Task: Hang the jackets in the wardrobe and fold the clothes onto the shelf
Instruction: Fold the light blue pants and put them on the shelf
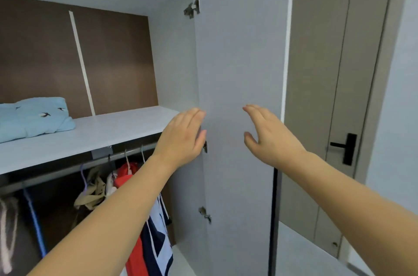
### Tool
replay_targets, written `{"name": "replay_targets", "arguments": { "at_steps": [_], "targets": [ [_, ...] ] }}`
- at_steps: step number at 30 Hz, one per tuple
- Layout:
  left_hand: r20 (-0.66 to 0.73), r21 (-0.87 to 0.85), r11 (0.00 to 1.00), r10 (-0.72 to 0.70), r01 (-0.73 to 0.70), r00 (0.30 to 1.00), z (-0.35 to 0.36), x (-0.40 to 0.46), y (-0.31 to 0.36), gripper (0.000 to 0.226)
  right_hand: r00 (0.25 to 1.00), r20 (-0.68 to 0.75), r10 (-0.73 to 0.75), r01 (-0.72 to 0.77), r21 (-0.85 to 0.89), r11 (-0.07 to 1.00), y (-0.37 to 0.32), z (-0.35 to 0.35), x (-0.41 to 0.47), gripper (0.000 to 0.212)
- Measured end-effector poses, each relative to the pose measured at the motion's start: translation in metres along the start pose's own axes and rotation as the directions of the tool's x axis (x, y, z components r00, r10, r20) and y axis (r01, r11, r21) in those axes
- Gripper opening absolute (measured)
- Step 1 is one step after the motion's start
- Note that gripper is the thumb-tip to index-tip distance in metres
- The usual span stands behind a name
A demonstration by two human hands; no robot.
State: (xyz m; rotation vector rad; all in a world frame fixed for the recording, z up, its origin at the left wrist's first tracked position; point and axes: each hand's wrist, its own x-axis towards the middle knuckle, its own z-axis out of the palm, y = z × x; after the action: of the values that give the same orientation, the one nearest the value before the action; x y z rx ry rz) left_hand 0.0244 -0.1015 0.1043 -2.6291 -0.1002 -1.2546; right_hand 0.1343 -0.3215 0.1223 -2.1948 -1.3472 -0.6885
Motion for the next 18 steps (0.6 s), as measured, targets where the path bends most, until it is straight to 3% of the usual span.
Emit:
{"name": "replay_targets", "arguments": {
  "at_steps": [3, 6, 9, 18],
  "targets": [
    [-0.038, -0.005, 0.999, 0.042, -0.042, 0.998, -0.003, 0.010, 0.063, 0.049, 0.997, -0.060, -0.051, 0.048, -0.048, 0.998, 0.035, -0.038, -0.052, 0.059],
    [-0.087, -0.031, 0.999, 0.021, -0.023, 0.996, 0.003, 0.023, 0.125, 0.046, 0.994, -0.093, 0.048, -0.053, -0.054, 0.997, 0.081, -0.066, -0.100, 0.061],
    [-0.107, -0.068, 0.992, 0.100, -0.108, 0.989, 0.016, 0.042, 0.188, 0.043, 0.982, -0.085, 0.168, -0.173, -0.063, 0.983, 0.132, -0.090, -0.138, 0.061],
    [-0.056, -0.165, 0.956, 0.237, -0.243, 0.970, 0.091, 0.135, 0.345, 0.046, 0.912, -0.135, 0.386, -0.403, -0.135, 0.905, 0.268, -0.143, -0.203, 0.060]
  ]
}}
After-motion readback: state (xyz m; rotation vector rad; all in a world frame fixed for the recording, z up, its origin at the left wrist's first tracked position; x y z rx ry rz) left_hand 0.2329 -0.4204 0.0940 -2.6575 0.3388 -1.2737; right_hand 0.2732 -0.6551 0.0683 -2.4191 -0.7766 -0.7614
